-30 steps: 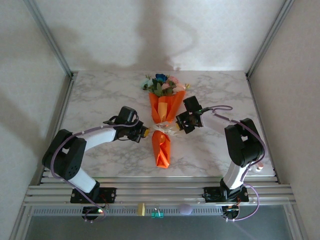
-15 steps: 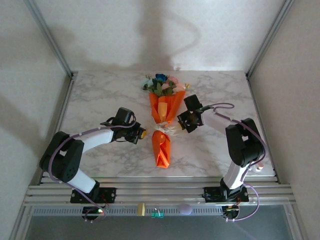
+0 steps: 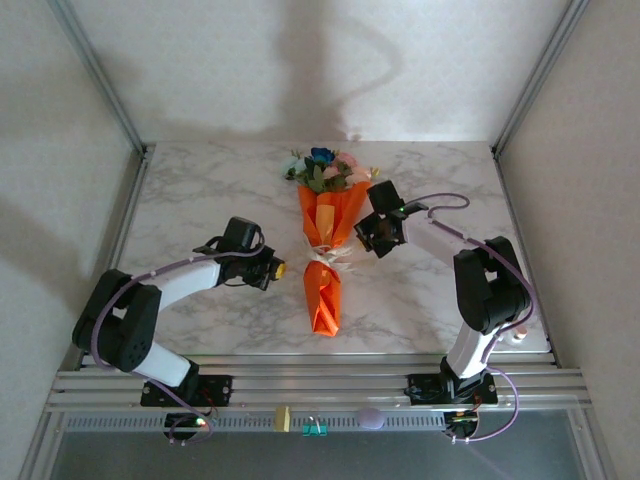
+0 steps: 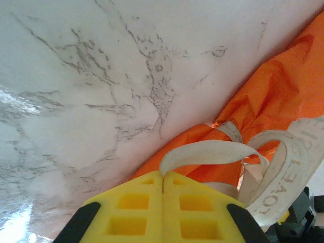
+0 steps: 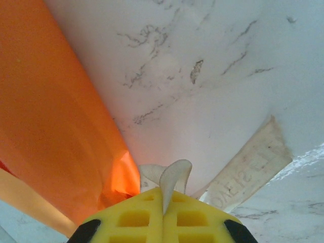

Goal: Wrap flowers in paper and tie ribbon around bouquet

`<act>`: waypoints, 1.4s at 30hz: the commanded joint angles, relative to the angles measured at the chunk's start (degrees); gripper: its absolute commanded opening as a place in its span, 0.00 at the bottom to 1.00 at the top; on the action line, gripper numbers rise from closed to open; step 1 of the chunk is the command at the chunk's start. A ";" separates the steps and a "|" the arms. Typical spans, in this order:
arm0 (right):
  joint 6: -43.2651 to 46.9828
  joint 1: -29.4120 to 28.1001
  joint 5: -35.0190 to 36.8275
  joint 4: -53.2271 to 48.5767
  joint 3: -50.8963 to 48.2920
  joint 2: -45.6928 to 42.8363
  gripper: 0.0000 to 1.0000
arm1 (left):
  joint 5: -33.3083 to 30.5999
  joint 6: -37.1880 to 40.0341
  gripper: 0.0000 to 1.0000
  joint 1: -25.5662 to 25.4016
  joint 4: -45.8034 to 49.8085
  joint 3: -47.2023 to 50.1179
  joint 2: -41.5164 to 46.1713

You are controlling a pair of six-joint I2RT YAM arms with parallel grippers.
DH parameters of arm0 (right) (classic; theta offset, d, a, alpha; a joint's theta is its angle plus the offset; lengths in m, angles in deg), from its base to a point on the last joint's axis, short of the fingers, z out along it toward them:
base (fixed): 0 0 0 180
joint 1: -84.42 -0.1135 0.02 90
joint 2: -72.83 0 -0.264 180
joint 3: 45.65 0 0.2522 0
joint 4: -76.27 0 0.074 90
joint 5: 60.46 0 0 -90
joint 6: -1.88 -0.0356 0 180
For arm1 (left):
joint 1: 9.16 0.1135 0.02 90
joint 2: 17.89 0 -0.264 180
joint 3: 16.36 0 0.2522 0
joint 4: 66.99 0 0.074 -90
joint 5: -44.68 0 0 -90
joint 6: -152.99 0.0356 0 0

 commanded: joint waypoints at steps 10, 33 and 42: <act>6.68 0.46 4.80 -6.52 5.96 1.36 0.00 | -1.17 2.45 0.00 1.74 2.85 1.35 2.04; 10.05 0.02 7.73 -10.40 8.96 2.41 0.00 | -3.49 9.95 0.00 2.00 10.76 -2.34 -1.10; 9.96 0.50 8.06 -10.69 9.27 2.45 0.00 | -4.20 11.00 0.00 2.26 11.78 -2.61 -1.26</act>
